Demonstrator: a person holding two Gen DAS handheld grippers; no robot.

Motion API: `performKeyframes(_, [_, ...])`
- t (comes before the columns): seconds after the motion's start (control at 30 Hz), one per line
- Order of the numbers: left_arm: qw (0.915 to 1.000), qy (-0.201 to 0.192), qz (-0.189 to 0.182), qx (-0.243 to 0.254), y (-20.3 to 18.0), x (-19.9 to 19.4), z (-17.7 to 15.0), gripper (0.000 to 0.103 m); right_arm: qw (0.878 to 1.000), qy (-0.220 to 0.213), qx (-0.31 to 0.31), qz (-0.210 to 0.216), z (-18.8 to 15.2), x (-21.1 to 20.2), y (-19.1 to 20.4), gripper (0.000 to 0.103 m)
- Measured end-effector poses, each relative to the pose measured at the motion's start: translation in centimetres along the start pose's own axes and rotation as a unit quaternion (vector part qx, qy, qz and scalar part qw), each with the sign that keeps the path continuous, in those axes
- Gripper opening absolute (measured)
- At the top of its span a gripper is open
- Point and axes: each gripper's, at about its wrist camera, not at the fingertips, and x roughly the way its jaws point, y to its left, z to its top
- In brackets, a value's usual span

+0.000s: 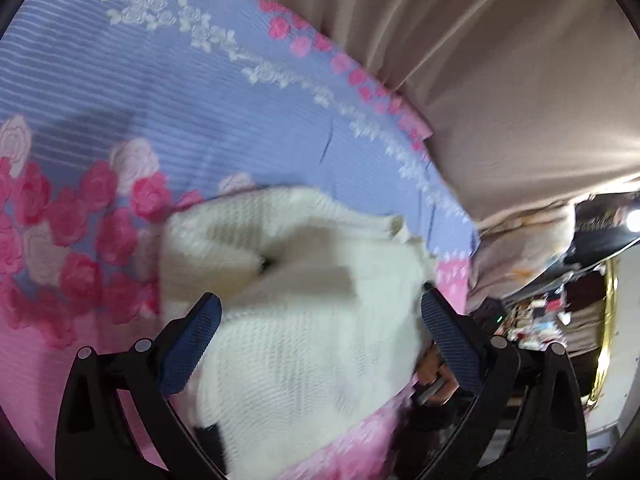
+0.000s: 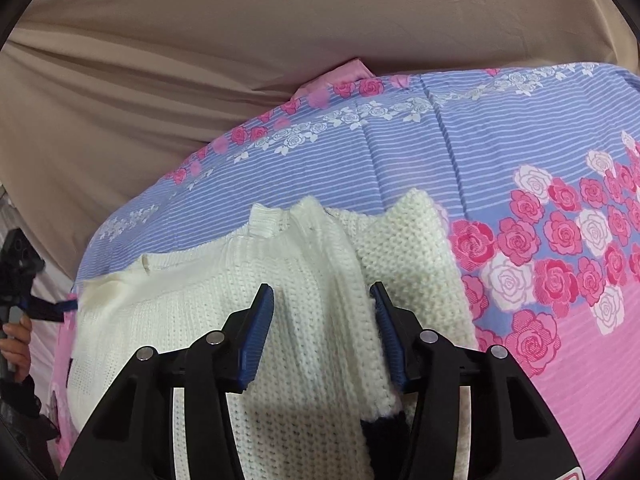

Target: Fold small clothes

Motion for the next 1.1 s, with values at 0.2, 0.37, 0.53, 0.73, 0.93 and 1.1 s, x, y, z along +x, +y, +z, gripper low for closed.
performKeyframes(0.2, [0.9938, -0.064, 0.047, 0.078, -3.4, -1.0, -1.3, 0.098, 1.0, 0.012, 0.007, 0.009, 0.6, 0.1, -0.6, 0.048])
performKeyframes(0.37, [0.9814, -0.033, 0.132, 0.136, -2.8, 2.7, -3.1, 0.098, 0.999, 0.028, 0.002, 0.016, 1.7, 1.6, 0.1, 0.047])
performKeyframes(0.53, [0.9644, -0.06, 0.206, 0.155, -1.7, 4.2, -4.0, 0.012, 0.998, -0.051, -0.006, 0.044, 3.0, -2.8, 1.7, 0.008])
performKeyframes(0.73, [0.9654, -0.128, 0.184, 0.133, -1.2, 1.8, -3.7, 0.011, 0.999, -0.039, 0.004, -0.026, 3.2, -2.4, -1.8, 0.007])
performKeyframes(0.93, [0.9707, -0.111, 0.197, 0.082, 2.2, 3.7, -3.4, 0.013, 0.999, -0.022, 0.017, -0.044, 2.1, -0.5, -2.9, 0.008])
performKeyframes(1.1, [0.9695, -0.144, 0.188, 0.063, 1.7, 1.7, -5.8, 0.045, 0.997, -0.009, 0.03, -0.067, 0.9, -3.2, -2.8, 0.047])
